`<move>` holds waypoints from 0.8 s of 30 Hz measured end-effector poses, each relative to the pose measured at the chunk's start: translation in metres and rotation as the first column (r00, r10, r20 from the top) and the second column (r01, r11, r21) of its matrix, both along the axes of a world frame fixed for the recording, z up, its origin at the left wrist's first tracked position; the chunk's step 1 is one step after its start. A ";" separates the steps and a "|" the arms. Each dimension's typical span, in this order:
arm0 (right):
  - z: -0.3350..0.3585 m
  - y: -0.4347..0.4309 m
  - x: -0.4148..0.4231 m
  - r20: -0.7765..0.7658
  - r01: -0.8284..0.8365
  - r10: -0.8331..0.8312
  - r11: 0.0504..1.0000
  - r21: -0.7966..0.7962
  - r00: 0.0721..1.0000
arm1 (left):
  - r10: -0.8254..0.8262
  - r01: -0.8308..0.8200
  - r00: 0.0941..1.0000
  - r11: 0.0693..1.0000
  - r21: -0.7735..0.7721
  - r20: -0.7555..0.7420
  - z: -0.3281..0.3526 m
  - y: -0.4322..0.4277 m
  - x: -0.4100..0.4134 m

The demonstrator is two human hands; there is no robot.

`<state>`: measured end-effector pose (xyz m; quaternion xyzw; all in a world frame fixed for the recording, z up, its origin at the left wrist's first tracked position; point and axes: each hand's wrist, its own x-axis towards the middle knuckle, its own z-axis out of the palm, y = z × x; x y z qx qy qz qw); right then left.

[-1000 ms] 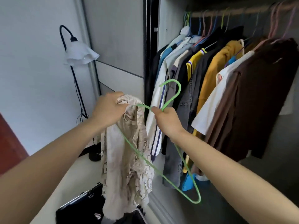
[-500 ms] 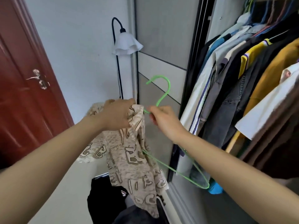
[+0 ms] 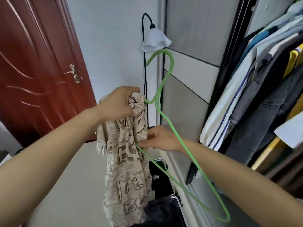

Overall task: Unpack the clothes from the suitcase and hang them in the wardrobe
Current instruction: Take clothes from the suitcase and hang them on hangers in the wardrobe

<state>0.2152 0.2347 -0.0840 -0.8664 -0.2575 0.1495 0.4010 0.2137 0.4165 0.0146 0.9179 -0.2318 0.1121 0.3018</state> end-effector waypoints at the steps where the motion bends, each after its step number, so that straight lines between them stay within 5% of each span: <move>1: -0.001 0.005 0.002 0.037 0.008 -0.008 1.000 -0.003 0.999 | 0.011 -0.011 1.000 1.000 0.002 0.003 0.000 0.006 -0.002; 6: -0.004 -0.003 0.018 -0.247 0.243 -0.167 0.916 0.319 0.954 | 0.019 -0.025 0.995 0.997 0.068 0.095 -0.001 0.045 -0.013; 10: 0.014 -0.004 0.026 -0.448 0.284 -0.033 0.814 0.507 0.893 | 0.048 -0.079 0.986 0.979 0.189 0.161 -0.012 0.063 -0.018; 12: 0.021 -0.011 0.030 -0.370 0.135 0.011 0.921 0.366 0.929 | 0.087 -0.119 0.980 0.977 0.176 0.179 -0.010 0.074 -0.017; 14: 0.022 -0.018 0.033 -0.159 -0.026 0.033 0.999 0.047 0.987 | 0.077 -0.116 0.978 0.974 0.197 0.192 -0.008 0.082 -0.019; 16: 0.015 -0.016 0.036 0.036 -0.051 0.063 0.962 -0.267 0.997 | 0.064 -0.107 0.983 0.962 0.252 0.172 -0.008 0.080 -0.023; 18: 0.007 -0.013 0.043 0.256 0.099 0.018 0.894 -0.438 0.967 | 0.093 -0.133 0.985 0.947 0.294 0.147 -0.010 0.078 -0.025; 21: -0.011 -0.030 0.059 0.374 0.310 -0.139 0.839 -0.448 0.917 | 0.157 -0.213 0.970 0.912 0.349 0.183 -0.013 0.088 -0.029; 24: -0.016 -0.050 0.063 0.213 0.358 -0.316 0.912 -0.200 0.924 | 0.238 -0.312 0.946 0.853 0.419 0.219 -0.012 0.098 -0.036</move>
